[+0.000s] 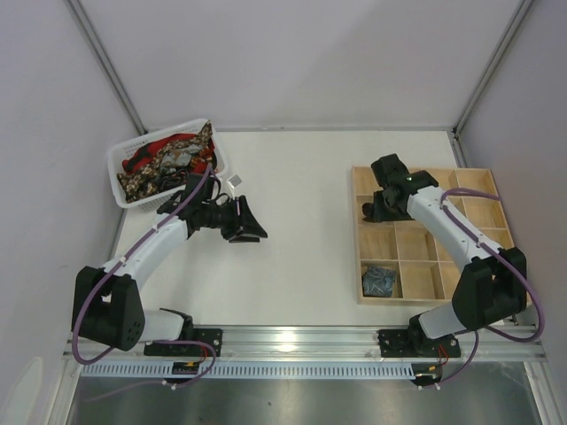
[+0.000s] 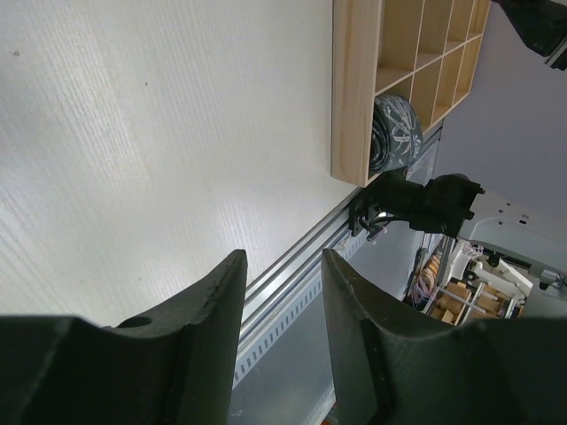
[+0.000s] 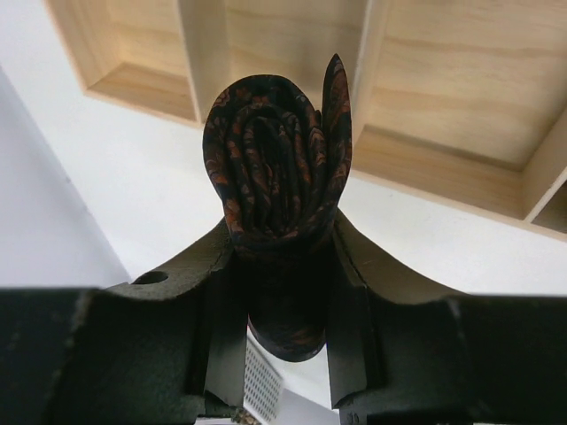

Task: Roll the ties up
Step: Place the rolled tie into the container

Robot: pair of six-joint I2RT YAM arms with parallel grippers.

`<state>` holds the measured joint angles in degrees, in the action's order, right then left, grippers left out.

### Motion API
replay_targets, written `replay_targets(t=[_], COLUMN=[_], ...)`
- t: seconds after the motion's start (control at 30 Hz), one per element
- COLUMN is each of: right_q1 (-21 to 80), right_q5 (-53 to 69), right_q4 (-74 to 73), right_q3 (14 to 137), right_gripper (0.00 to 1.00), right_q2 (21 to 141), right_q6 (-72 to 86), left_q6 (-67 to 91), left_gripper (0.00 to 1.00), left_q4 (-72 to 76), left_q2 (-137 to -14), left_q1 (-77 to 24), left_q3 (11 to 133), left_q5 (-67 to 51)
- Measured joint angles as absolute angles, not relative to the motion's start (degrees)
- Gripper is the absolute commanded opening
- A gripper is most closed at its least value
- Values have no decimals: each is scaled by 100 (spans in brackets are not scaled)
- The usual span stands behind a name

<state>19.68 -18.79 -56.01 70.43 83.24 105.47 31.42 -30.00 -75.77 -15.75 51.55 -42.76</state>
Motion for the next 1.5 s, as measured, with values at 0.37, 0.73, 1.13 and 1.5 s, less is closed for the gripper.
replay_targets(t=[0.37,0.73,1.13,1.5], right_q1=[1977,2012,1839,1841], right_q5=[-1752,-1610,-1431,-1411], right_q4=[-5933,-5688,-5411,-5712], right_q3=[6672,6147,5988,6383], right_gripper=[0,0,22,50], right_q2=[8586,8742,9253,9463], right_q6=[10753,10857,10617,10344], left_q6=[3089,3037,2936,2936], left_gripper=[46,46,46,46], left_q4=[-3017,-3035,-3118,-3122], left_q2=[-7572,-7572,-7570,-7570], left_q1=[-1575,-1575,-1551,-1520], left_q3=[5155,5155,5155,5155], left_q5=[-4270,-4265,-4233,-4237])
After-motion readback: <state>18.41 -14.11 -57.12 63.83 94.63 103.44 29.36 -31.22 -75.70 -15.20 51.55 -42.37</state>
